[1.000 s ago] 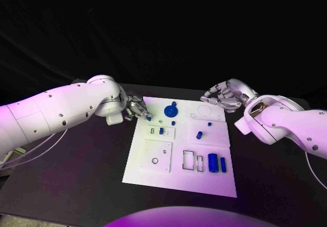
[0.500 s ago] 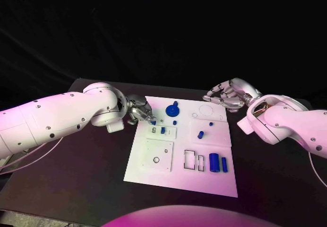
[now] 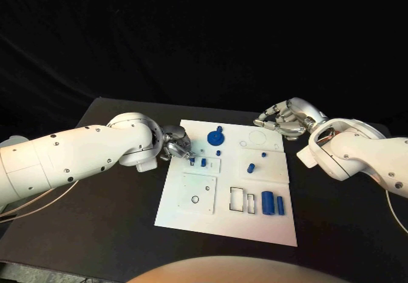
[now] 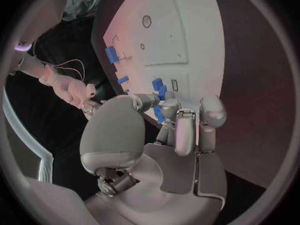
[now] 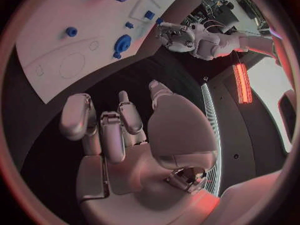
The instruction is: Assemble the parts on the task board
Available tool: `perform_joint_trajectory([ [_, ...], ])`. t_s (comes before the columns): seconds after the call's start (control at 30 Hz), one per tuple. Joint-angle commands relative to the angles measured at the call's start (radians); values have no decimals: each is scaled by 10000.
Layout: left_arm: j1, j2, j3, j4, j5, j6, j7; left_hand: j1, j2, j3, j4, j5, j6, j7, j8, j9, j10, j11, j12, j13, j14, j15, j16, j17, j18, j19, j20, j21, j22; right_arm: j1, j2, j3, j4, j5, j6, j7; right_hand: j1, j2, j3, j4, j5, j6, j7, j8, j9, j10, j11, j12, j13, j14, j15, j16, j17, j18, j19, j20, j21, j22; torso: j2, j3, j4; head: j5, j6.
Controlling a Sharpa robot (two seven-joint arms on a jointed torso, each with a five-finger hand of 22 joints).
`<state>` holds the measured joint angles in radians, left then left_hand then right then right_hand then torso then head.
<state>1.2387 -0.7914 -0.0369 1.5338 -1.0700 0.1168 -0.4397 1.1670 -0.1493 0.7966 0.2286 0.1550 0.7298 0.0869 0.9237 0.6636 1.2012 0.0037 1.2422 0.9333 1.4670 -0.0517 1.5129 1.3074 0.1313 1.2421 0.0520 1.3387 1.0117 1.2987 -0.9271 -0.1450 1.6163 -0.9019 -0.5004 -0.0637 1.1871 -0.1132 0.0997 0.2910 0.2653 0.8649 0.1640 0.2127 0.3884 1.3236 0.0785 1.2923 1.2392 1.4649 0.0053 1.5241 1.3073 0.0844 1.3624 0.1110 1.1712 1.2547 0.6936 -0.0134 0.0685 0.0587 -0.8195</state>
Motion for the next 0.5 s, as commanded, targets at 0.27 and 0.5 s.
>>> perform_joint_trajectory([
  [0.27, -51, 175, -41, -85, -1062, 395, -287, -18, -129, 1627, -1540, 56, 169, -114, 44, 3, 114, -28, 48, 47, 655, -64, 51, 1291, -186, 82, 13, 41, 17, -7, 9, 1, 2, -83, 101, 35, 35, 69, -80, 15, -27, -63, -33, 56, 12, -50, -12, 40, 7, 758, -21, -52, 1391, 112, 18, -40, -67, -6, -4, 7, 0, 17, -36],
  [0.5, -91, 253, -52, -128, -1204, 387, -280, -18, -129, 1627, -1540, 56, 169, -114, 44, 3, 114, -28, 48, 47, 655, -64, 51, 1291, -186, 82, 13, 41, 17, -8, 3, 1, 5, -93, 82, 15, 35, 75, -84, 16, -27, -62, -33, 58, 12, -49, -12, 42, 8, 758, -21, -52, 1392, 111, 18, -40, -67, -5, 3, 8, -16, 16, -59],
])
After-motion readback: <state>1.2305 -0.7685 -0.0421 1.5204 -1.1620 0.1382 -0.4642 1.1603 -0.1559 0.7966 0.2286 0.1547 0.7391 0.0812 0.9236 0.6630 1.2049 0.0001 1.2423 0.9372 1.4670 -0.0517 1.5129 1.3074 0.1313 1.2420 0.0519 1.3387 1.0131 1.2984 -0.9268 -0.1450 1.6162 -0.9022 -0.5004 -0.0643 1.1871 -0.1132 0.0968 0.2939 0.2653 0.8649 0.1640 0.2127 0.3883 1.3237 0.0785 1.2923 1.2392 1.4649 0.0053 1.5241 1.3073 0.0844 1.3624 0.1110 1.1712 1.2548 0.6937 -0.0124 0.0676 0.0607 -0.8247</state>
